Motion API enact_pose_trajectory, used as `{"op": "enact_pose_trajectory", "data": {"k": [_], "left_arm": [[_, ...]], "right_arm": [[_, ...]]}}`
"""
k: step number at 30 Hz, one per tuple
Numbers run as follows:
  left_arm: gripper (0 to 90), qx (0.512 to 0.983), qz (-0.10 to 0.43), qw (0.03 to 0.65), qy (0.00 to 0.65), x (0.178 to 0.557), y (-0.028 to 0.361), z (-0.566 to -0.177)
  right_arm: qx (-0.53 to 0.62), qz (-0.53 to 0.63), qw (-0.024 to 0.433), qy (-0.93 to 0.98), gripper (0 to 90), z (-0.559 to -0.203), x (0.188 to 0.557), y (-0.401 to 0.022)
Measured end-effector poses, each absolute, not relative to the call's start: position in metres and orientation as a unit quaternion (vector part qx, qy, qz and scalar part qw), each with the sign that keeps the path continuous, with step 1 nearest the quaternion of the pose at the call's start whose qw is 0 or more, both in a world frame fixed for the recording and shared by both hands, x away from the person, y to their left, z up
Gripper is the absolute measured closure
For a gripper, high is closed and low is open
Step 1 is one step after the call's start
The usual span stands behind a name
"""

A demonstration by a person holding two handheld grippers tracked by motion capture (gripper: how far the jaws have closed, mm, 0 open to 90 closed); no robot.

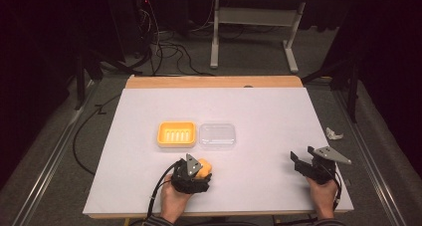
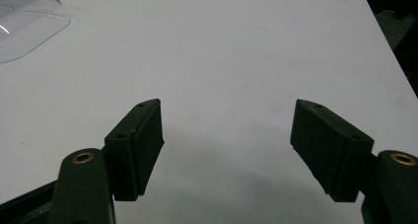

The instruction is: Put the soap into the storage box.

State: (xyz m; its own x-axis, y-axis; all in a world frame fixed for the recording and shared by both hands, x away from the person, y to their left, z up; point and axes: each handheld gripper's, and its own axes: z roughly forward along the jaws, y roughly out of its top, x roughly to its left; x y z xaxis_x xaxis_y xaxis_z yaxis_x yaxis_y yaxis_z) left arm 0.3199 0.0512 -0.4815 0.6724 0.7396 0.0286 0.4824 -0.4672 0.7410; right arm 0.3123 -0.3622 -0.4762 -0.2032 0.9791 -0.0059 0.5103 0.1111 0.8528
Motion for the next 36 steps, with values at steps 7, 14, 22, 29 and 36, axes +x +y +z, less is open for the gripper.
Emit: {"op": "enact_pose_trajectory", "data": {"k": [7, 14, 22, 29, 36], "left_arm": [[25.8, 0.839, 0.165, 0.366, 0.368, 0.322, 0.052, -0.480], [25.8, 0.844, 0.161, 0.365, 0.359, 0.321, 0.052, -0.474], [25.9, 0.845, 0.157, 0.371, 0.351, 0.320, 0.053, -0.466], [25.9, 0.841, 0.153, 0.382, 0.351, 0.322, 0.056, -0.457], [25.8, 0.839, 0.147, 0.389, 0.351, 0.325, 0.055, -0.454]], "right_arm": [[0.548, 0.377, 0.311, 0.679, 28.7, -0.476, 0.312, -0.362], [0.550, 0.377, 0.311, 0.678, 28.7, -0.476, 0.312, -0.362], [0.548, 0.378, 0.312, 0.678, 28.8, -0.476, 0.312, -0.363], [0.549, 0.378, 0.311, 0.678, 28.7, -0.476, 0.312, -0.362], [0.548, 0.377, 0.311, 0.678, 28.7, -0.476, 0.312, -0.362]]}}
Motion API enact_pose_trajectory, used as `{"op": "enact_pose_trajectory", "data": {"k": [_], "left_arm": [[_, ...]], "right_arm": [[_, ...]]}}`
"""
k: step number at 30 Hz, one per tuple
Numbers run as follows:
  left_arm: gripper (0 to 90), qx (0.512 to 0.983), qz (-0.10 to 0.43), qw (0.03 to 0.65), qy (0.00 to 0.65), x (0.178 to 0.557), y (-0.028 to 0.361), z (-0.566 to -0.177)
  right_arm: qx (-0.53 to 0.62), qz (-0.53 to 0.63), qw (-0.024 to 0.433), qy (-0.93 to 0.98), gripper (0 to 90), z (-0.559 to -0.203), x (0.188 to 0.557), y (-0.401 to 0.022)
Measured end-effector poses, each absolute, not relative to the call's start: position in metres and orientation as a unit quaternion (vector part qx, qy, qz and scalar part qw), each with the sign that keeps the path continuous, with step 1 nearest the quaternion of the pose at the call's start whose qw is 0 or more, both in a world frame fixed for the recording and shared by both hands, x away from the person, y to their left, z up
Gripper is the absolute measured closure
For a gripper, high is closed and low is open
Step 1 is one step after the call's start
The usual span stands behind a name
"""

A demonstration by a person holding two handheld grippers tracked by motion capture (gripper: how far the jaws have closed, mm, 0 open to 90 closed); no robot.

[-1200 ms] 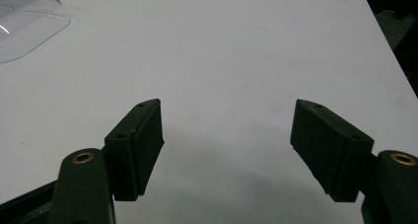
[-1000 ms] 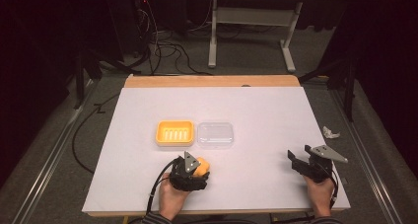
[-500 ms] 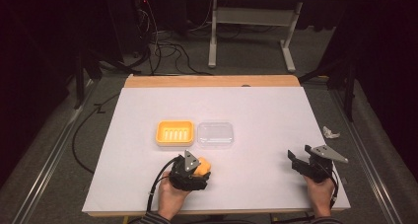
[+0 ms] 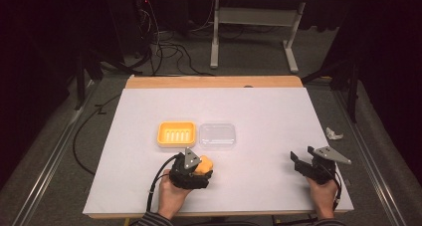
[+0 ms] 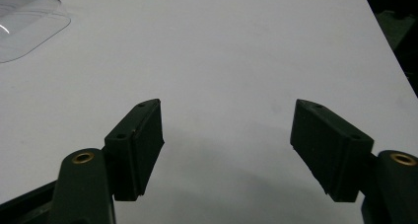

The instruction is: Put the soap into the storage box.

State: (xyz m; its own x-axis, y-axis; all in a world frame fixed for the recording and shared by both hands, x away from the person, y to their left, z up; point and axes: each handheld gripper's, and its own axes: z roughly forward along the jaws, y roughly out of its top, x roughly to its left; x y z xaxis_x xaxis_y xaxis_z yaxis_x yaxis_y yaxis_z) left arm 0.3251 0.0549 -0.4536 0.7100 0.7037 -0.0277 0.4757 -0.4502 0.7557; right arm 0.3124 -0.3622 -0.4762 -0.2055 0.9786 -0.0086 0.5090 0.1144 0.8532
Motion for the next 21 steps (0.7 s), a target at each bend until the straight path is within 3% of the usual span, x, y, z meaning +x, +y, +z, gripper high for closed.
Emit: {"op": "enact_pose_trajectory", "data": {"k": [21], "left_arm": [[25.9, 0.825, 0.149, 0.405, 0.365, 0.338, 0.067, -0.434]], "right_arm": [[0.548, 0.377, 0.311, 0.679, 28.8, -0.476, 0.312, -0.362]]}}
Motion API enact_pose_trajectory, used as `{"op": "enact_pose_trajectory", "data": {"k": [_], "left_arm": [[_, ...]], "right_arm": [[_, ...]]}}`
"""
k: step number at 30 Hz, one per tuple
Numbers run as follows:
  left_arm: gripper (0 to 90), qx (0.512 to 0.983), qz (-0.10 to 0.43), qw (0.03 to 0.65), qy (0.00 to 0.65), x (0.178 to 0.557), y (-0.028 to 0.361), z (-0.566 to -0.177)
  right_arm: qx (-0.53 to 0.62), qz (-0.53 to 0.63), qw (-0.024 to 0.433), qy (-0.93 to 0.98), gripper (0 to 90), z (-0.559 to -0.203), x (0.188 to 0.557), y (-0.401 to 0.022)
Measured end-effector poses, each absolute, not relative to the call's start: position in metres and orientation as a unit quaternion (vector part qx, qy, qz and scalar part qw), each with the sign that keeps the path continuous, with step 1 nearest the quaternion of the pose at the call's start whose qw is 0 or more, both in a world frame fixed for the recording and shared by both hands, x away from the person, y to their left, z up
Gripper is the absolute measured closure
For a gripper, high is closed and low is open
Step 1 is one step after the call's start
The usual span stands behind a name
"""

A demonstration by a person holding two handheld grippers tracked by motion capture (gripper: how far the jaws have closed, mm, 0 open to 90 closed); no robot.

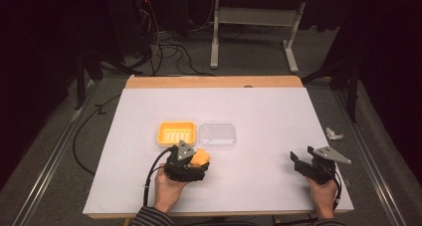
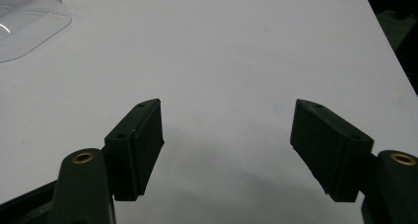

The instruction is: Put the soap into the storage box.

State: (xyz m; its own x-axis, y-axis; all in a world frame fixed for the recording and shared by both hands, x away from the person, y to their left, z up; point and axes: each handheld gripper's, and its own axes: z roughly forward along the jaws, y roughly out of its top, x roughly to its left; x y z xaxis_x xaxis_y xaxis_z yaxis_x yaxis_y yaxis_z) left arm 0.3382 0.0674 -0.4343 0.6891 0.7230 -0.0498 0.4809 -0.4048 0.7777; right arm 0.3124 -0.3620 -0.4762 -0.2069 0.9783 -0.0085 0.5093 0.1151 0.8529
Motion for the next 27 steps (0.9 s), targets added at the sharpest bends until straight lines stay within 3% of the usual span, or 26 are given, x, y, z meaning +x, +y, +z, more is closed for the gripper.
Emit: {"op": "enact_pose_trajectory", "data": {"k": [27], "left_arm": [[25.9, 0.813, 0.169, 0.403, 0.384, 0.362, 0.084, -0.417]], "right_arm": [[0.547, 0.379, 0.311, 0.679, 28.7, -0.476, 0.313, -0.363]]}}
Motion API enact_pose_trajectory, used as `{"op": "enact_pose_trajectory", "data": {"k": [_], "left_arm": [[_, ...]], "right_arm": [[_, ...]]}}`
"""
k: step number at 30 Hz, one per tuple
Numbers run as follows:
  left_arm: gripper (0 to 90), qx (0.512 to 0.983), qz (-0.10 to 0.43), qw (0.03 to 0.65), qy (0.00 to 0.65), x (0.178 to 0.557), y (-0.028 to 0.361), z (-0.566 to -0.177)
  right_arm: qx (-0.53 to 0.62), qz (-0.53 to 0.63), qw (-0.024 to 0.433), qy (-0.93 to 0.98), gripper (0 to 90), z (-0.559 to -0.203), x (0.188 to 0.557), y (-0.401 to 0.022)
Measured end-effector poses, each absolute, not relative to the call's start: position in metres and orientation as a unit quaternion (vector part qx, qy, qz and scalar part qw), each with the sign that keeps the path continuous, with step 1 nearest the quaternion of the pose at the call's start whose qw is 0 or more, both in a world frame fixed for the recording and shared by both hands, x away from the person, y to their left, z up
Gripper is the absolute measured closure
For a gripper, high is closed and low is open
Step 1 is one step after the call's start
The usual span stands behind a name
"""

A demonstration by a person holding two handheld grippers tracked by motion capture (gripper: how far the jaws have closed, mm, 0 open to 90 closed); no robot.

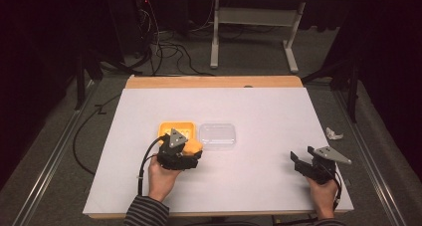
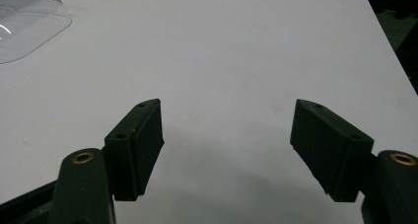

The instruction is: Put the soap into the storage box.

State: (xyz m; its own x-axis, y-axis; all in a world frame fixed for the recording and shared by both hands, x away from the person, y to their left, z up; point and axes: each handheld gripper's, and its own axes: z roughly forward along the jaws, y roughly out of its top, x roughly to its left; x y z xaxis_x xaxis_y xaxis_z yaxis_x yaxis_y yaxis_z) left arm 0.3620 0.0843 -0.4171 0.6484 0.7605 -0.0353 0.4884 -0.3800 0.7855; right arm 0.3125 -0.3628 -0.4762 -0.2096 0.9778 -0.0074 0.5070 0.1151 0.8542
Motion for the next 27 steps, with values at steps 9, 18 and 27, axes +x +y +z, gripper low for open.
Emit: {"op": "enact_pose_trajectory", "data": {"k": [9, 18, 27], "left_arm": [[25.9, 0.808, 0.167, 0.403, 0.395, 0.371, 0.089, -0.416], [25.9, 0.802, 0.171, 0.407, 0.403, 0.381, 0.094, -0.411], [25.9, 0.795, 0.175, 0.400, 0.422, 0.391, 0.103, -0.414]], "right_arm": [[0.548, 0.380, 0.310, 0.678, 28.7, -0.476, 0.312, -0.363], [0.548, 0.380, 0.310, 0.678, 28.7, -0.476, 0.312, -0.363], [0.548, 0.379, 0.311, 0.678, 28.7, -0.476, 0.312, -0.363]]}}
